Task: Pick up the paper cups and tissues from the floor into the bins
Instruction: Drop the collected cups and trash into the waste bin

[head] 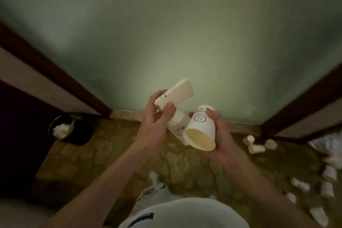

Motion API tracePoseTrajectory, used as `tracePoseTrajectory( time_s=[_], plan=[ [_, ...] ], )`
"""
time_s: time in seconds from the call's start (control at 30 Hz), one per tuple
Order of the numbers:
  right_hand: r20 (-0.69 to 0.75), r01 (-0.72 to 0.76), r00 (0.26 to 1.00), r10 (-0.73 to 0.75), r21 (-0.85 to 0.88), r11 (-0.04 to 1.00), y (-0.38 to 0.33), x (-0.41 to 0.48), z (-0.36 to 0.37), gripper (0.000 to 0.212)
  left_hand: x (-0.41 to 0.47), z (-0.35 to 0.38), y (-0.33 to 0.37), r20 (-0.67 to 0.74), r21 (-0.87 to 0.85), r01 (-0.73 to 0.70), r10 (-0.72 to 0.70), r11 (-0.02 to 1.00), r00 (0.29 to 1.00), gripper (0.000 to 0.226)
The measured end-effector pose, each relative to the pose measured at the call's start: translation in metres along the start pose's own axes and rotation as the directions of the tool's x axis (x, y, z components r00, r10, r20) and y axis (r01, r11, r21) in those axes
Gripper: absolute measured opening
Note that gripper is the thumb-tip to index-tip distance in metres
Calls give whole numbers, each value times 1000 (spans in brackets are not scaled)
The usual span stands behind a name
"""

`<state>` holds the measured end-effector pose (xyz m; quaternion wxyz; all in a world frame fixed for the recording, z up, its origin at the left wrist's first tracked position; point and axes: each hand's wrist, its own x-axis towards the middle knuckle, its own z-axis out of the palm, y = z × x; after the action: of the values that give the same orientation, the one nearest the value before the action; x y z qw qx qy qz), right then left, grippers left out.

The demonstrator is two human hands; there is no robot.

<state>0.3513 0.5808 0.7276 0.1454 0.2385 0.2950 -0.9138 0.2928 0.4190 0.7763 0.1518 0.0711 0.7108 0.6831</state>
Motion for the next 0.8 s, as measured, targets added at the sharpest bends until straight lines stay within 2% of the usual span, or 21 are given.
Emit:
tracePoseTrajectory(
  time_s=[0.1,0.2,0.4,0.5,0.67,0.8],
  plan=[
    [72,-153,984,164,-141,978,29,27,72,63,-27,-82,7,-149,2,-60,59,998,987,37],
    [63,-228,965,253,-270,935,68,62,140,76,-55,-159,6,-293,-16,-75,67,997,954,38],
    [40,-371,907,419,-396,840,193,123,274,68,-110,-318,-3,-530,-153,-1,-81,988,844,37],
    [62,-366,890,452,-495,788,250,148,330,73,-132,-391,-9,-576,-201,-20,-101,979,811,40],
    [109,-410,836,538,-529,743,313,180,395,69,-151,-486,-24,-596,-218,-8,-126,976,793,67],
    [129,-414,807,576,-572,709,341,212,427,64,-140,-533,-36,-644,-232,0,-154,973,749,68]
  ],
)
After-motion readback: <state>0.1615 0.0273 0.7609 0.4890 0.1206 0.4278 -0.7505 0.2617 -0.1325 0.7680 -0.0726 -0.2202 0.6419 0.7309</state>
